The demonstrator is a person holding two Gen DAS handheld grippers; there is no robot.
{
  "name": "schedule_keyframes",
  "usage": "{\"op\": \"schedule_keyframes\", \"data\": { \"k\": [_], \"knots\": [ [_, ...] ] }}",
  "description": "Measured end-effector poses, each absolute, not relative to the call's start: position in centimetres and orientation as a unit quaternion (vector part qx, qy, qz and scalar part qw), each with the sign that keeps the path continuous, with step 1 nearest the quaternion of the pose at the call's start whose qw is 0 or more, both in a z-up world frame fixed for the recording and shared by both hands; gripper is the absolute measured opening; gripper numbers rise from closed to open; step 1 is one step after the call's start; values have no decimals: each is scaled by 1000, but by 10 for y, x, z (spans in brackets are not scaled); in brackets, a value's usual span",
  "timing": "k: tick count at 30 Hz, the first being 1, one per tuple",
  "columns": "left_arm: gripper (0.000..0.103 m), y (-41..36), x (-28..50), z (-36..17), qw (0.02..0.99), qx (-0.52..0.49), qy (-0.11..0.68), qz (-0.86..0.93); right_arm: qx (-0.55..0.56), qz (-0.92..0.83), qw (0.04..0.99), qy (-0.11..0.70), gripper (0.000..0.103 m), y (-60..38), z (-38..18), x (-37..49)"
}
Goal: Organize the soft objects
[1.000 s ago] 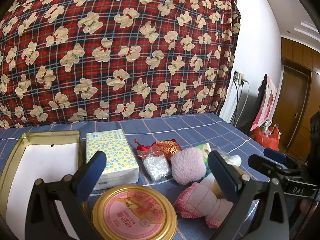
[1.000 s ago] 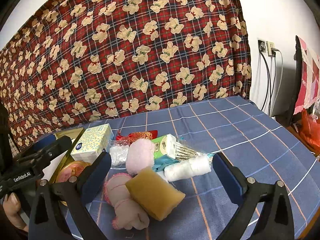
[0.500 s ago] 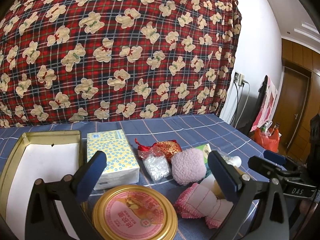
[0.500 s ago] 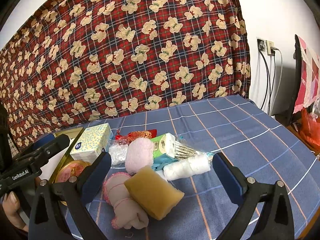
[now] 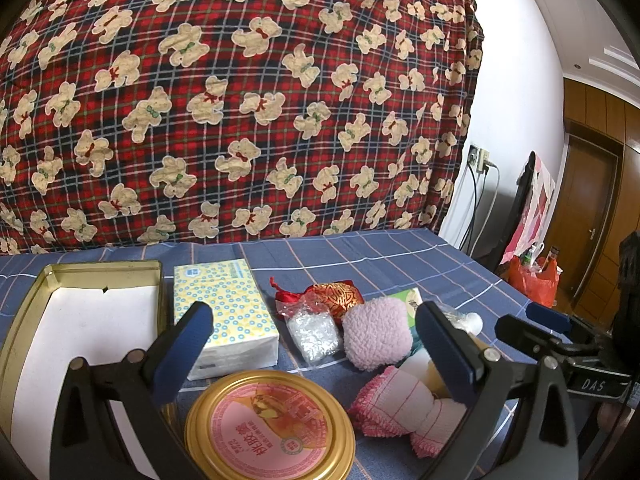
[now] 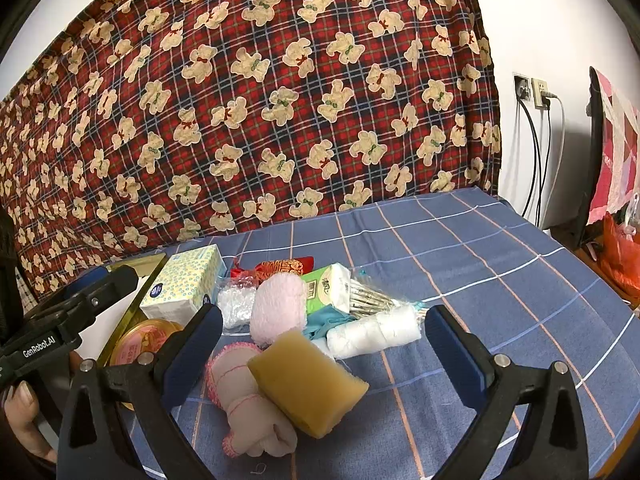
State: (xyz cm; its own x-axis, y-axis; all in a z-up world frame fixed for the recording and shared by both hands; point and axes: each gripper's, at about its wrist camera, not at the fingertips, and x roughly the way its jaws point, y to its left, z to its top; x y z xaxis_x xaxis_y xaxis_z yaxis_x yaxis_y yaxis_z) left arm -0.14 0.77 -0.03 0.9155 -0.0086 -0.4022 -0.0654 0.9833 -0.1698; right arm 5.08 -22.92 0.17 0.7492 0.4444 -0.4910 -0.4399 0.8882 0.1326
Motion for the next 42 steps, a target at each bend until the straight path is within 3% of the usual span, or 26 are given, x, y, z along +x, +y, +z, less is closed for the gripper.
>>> {"op": "schedule_keyframes", "data": {
  "k": [19, 33, 39, 41, 42],
  "knots": [
    [103, 0, -3, 0, 974, -84, 210, -11, -4, 238, 934, 267, 102, -234, -4, 48],
    [103, -50, 0, -19, 963, 4, 257, -76, -21, 245, 925, 289, 101, -240, -25, 46],
    [103, -58, -1, -22, 960, 17, 265, -90, -14, 281, 908, 309, 67, -237, -36, 53],
    [103, -61, -1, -24, 959, 20, 267, -93, -12, 300, 905, 303, 48, -236, -36, 50],
    [103, -62, 0, -24, 959, 23, 267, -95, -13, 306, 905, 295, 46, -236, -35, 48]
  ]
}}
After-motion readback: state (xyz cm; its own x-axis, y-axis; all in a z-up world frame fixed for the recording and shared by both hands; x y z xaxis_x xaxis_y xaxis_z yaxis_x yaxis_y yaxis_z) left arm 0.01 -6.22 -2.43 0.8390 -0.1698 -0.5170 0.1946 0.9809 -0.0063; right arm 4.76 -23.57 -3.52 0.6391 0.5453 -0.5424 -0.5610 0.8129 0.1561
